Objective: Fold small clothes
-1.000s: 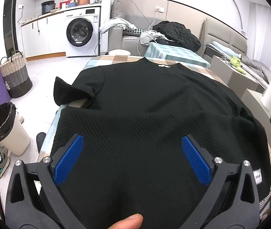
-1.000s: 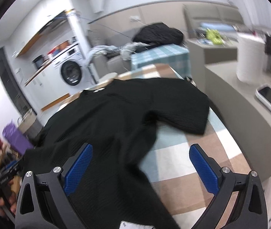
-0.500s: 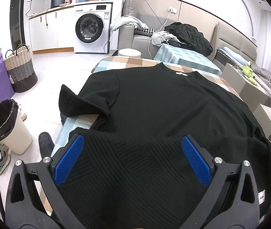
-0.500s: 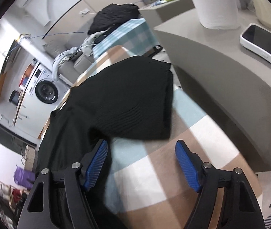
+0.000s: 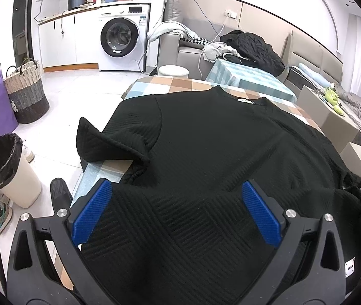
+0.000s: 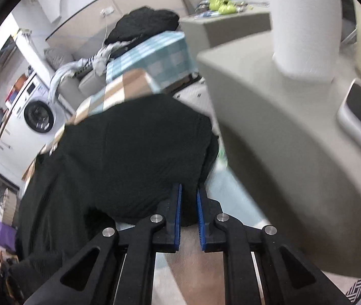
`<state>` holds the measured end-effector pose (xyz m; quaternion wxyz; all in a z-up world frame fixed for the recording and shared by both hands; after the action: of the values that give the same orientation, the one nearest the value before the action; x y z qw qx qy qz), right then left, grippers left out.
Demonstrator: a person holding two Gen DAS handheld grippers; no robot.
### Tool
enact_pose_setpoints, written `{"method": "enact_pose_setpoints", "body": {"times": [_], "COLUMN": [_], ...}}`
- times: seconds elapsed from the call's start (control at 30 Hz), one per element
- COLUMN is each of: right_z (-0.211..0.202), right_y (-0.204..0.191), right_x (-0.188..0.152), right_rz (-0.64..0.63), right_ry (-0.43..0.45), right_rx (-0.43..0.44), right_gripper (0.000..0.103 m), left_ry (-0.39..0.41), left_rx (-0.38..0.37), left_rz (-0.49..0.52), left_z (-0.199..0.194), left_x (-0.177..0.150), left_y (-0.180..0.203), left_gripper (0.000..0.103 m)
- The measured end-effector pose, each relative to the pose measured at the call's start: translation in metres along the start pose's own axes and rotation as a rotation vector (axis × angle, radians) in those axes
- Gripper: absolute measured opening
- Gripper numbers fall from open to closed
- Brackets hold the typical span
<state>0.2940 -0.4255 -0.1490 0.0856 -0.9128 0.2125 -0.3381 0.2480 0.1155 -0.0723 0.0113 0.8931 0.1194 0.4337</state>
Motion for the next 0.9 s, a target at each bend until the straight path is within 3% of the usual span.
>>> {"method": "enact_pose_setpoints", "body": {"times": [0.2, 0.3, 0.4, 0.53, 0.63, 0.73, 0.9], "right_z": [-0.017, -0.028, -0.031, -0.026, -0.020, -0.015, 0.008], "right_y": [-0.026, -0.074, -0.145, -0.227, -0.250, -0.233, -0.205], "right_x": [0.041, 0.052, 0.049, 0.011, -0.016, -0.019, -0.023], "right_rz": [0.033, -0.033, -0.164, -0.332, -0.444, -0.432, -0.423], "right_ry": [0.092, 0.130, 0.121, -0.002, -0.075, -0.095, -0.123], "right_rx": [0.093, 0.194, 0.328, 0.492, 0.477, 0.408, 0.218], "right_gripper": [0.010, 0.010, 0.009, 0.007, 0.021, 0.041, 0.043], "left_ry": [-0.004, 0.000, 0.002, 0.009, 0.008, 0.005, -0.003], "left_rx": [0.005, 0.011, 0.013, 0.023, 0.034, 0.035, 0.031], "left_rz": [-0.016, -0.017, -0.015, -0.016, -0.036, -0.059, -0.082], "left_z": [0.000, -0.001, -0.002, -0.004, -0.005, -0.006, -0.005], "left_x": [-0.002, -0.002, -0.002, -0.003, -0.003, -0.002, -0.002], "left_y": [-0.008, -0.010, -0.011, -0.015, -0.023, -0.031, -0.038], "left_gripper": [0.102, 0.102, 0.102, 0.102, 0.102, 0.102, 0.102]}}
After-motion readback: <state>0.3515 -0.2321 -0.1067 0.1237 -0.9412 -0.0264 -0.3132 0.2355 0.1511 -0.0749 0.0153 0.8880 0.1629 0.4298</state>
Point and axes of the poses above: each gripper's, at about its wrist camera, not at the fingertips, and z roughly the way its jaws point, y to its right, x to its top, the point moved 6 cm from there along z, roughly the way its jaws point, and after that the axes turned 2 degrees about y, right-handed, at the moved point
